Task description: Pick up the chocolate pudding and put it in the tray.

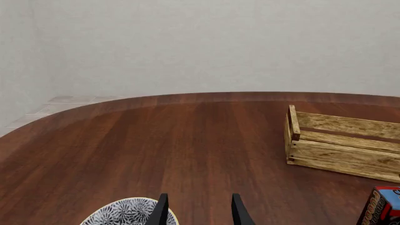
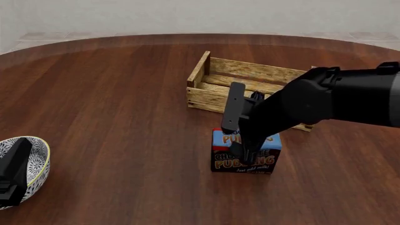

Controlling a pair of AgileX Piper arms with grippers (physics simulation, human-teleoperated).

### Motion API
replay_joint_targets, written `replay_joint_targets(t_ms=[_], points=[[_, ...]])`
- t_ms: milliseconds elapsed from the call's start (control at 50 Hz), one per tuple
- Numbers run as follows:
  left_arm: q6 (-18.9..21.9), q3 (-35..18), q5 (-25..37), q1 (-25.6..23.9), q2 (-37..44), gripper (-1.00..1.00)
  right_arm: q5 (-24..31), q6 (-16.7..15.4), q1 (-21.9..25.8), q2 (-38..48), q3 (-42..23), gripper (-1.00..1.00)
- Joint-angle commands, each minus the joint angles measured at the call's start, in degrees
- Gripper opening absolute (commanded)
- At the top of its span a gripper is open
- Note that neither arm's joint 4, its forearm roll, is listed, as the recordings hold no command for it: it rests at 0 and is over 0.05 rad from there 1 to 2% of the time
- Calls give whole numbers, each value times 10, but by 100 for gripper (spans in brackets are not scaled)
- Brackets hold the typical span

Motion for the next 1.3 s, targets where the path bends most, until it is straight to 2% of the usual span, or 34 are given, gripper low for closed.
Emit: replay_joint_targets(t_ms=[20,1300], points=[[0,0,0,0,0,100,-7,5,0,9,-1,100],[0,0,0,0,0,100,-23,21,-2,31,-6,100]])
